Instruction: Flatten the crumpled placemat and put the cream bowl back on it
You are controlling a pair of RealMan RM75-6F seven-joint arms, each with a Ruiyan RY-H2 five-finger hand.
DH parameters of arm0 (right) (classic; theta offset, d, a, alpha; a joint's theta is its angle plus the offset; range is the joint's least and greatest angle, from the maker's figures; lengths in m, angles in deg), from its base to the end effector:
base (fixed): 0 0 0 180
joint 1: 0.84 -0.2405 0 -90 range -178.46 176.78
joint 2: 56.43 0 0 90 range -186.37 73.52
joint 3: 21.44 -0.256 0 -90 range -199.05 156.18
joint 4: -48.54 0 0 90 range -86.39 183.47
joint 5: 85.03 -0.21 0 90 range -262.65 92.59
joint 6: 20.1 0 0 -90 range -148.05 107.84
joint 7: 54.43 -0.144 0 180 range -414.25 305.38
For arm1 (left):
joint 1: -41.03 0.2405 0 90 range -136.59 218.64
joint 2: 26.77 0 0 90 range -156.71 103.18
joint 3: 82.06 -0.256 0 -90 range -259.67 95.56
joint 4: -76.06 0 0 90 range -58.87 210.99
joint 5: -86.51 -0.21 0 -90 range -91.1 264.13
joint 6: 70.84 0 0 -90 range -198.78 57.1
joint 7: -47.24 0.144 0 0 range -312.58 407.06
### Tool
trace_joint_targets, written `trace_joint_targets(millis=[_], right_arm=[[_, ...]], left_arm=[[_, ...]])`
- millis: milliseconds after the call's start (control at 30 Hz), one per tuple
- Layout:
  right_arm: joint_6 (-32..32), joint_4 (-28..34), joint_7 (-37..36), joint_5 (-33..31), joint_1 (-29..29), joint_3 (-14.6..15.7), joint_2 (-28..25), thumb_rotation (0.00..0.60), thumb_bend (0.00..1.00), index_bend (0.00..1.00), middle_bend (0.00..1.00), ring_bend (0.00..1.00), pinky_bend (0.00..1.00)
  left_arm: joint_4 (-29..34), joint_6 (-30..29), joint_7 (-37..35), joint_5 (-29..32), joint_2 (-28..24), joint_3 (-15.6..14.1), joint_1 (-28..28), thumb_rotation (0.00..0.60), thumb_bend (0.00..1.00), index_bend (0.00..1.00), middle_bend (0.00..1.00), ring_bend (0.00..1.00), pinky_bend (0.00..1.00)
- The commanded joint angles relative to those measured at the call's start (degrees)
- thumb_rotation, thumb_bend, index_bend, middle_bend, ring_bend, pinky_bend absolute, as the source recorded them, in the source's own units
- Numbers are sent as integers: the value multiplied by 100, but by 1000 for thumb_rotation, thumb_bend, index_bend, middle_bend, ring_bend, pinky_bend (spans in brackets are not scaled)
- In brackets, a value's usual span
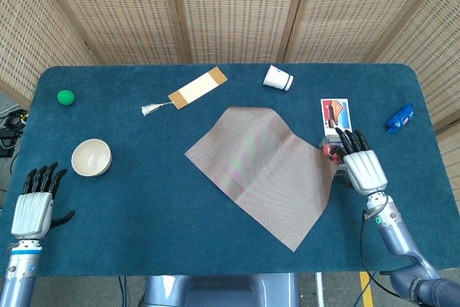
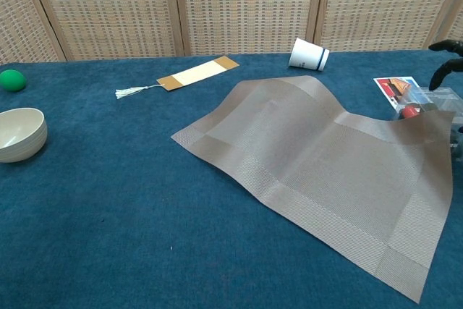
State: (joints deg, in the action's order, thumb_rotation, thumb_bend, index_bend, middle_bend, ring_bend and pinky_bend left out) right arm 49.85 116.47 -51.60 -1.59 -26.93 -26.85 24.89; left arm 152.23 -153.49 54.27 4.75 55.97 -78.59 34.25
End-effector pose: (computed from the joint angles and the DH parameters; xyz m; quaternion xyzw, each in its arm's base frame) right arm -0.2879 -0.3146 0.0777 0.6988 -0.2957 0.3655 0.5391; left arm -0.3334 0.1949 0.0760 -0.5966 -0.3855 -0.3497 0.6108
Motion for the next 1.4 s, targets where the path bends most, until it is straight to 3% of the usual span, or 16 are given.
trace_joint_targets(millis=[33,333,567,733,900,1067,1400], right_arm=[[345,287,391,-228,263,-113,-127,600,290,142,0,0,0],[1402,999,-345,-268,1075,-168,-700,600,271,126,0,0,0],[2165,1298,-758,40,1588,-77,-980,600,269,127,0,0,0],[2356,1453,-976,161,1732,-75,-1128,600,268,127,0,0,0],[2411,1485,-1190,220,1809,-87,-1216,600,266,127,0,0,0],[2366,1512,-1478,150,1859,-157,-1334,600,266,127,0,0,0],[2321,1559,-1956,186,1908,-224,-1489,600,266,127,0,0,0]], left_arm=[[10,0,-1,0,-2,1,-1,600,91,139,0,0,0],[277,82,179,-69,-75,82,-168,600,91,139,0,0,0],[917,535,793,-108,-209,419,-773,600,93,152,0,0,0],[1143,1017,1343,105,-115,720,-1280,600,135,191,0,0,0],[1058,1563,1988,504,170,975,-1816,600,141,219,0,0,0],[842,2225,2908,1287,590,1193,-2415,600,148,182,0,0,0],[324,2561,3988,2412,1348,1421,-3251,600,150,142,0,0,0]])
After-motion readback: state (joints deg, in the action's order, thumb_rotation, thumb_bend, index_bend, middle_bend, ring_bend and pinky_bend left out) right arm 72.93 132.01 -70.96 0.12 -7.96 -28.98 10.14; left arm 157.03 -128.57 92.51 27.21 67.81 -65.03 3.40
